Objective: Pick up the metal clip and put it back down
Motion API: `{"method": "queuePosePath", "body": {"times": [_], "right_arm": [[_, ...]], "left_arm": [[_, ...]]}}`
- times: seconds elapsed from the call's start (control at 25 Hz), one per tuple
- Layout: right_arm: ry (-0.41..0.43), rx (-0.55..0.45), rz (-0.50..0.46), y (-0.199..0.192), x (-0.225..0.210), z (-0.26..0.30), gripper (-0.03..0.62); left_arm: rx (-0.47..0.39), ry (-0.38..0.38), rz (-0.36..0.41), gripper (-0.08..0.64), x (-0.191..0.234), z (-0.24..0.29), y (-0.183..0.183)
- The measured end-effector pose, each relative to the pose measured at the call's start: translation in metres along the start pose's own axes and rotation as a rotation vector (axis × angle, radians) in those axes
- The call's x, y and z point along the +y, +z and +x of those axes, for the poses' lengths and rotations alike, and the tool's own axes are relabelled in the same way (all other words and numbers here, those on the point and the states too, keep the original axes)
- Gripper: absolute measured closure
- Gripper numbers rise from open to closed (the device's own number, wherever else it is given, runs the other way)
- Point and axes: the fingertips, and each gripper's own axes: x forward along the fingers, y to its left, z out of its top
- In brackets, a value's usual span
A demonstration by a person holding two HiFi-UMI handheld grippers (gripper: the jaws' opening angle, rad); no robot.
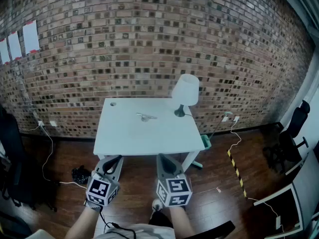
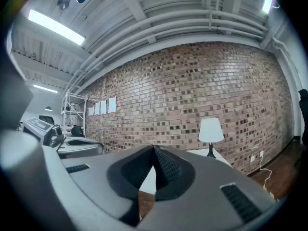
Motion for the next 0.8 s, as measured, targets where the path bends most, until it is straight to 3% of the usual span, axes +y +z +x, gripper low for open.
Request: {"method": "queuePosePath", "body": {"times": [0.28, 0.56, 0.8], "right_arm": [[-0.015, -0.009, 0.001, -0.007, -0.045, 0.065, 0.607], [0.001, 0.025, 0.020, -0.013, -0.119, 0.170, 0.607], [0.024, 0.029, -0.033, 0.008, -0.182, 0.250, 0.607]], "left_arm": [[0.032, -0.016, 0.012, 0.551, 0.021, 0.070, -0.027], [0.084, 0.011, 0.013, 0.551, 0.068, 0.188, -0.042], [0.036, 0.069, 0.033, 0.551, 0.108, 0.280, -0.031]]}}
